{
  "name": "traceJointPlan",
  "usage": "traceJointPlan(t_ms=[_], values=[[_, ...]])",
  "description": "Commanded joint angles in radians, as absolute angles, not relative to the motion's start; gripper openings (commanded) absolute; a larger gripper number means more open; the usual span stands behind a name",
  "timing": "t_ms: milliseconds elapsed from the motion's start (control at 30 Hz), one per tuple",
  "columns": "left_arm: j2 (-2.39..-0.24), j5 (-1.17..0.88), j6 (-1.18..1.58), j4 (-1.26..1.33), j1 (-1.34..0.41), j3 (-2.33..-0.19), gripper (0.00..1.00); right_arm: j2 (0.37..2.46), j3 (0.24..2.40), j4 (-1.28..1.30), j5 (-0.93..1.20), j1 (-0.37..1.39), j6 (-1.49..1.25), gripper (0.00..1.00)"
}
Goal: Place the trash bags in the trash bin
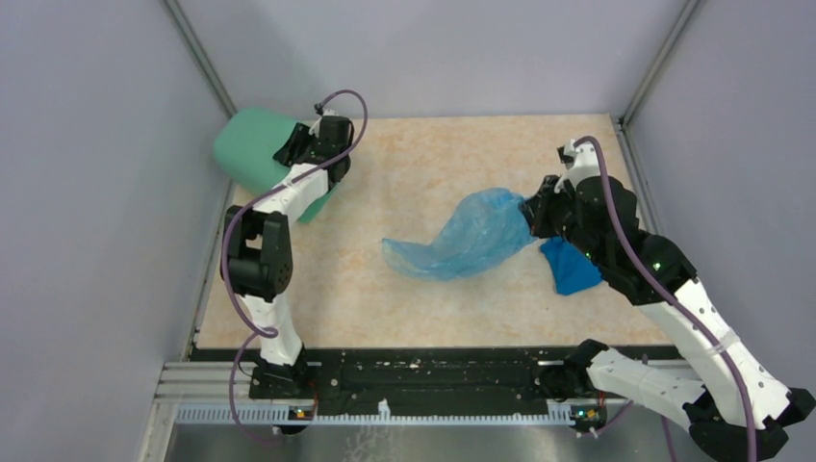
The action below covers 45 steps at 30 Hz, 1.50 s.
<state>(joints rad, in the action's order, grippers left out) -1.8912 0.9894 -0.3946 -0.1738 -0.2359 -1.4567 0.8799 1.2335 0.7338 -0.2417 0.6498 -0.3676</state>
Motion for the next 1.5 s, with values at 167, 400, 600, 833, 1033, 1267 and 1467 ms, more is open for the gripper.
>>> traceJointPlan(t_ms=[167,400,600,833,1033,1267,1467], values=[[-1.899,0.923,-0.289,-0.226,-0.235,-1.53,0.1,0.861,1.191,0.654,-0.28,0.647,-0.394,0.0],[-1.829,0.905,-0.25,-0.298,-0.292,-1.544,0.0,0.854,1.205,0.669,-0.306,0.647,-0.385,0.0],[-1.758,0.844,-0.125,-0.432,-0.345,-1.581,0.0,0.848,1.232,0.695,-0.339,0.648,-0.374,0.0],[-1.689,0.702,0.04,-0.615,-0.4,-1.658,0.0,0.833,1.286,0.738,-0.369,0.647,-0.352,0.0],[-1.583,0.439,0.213,-0.71,-0.406,-1.689,0.0,0.84,1.359,0.779,-0.398,0.646,-0.324,0.0],[-1.5,0.196,0.329,-0.779,-0.406,-1.678,0.0,0.856,1.482,0.854,-0.559,0.647,-0.27,0.0],[-1.485,0.096,0.359,-0.893,-0.406,-1.728,0.0,0.914,1.633,0.889,-0.857,0.647,-0.18,0.0]])
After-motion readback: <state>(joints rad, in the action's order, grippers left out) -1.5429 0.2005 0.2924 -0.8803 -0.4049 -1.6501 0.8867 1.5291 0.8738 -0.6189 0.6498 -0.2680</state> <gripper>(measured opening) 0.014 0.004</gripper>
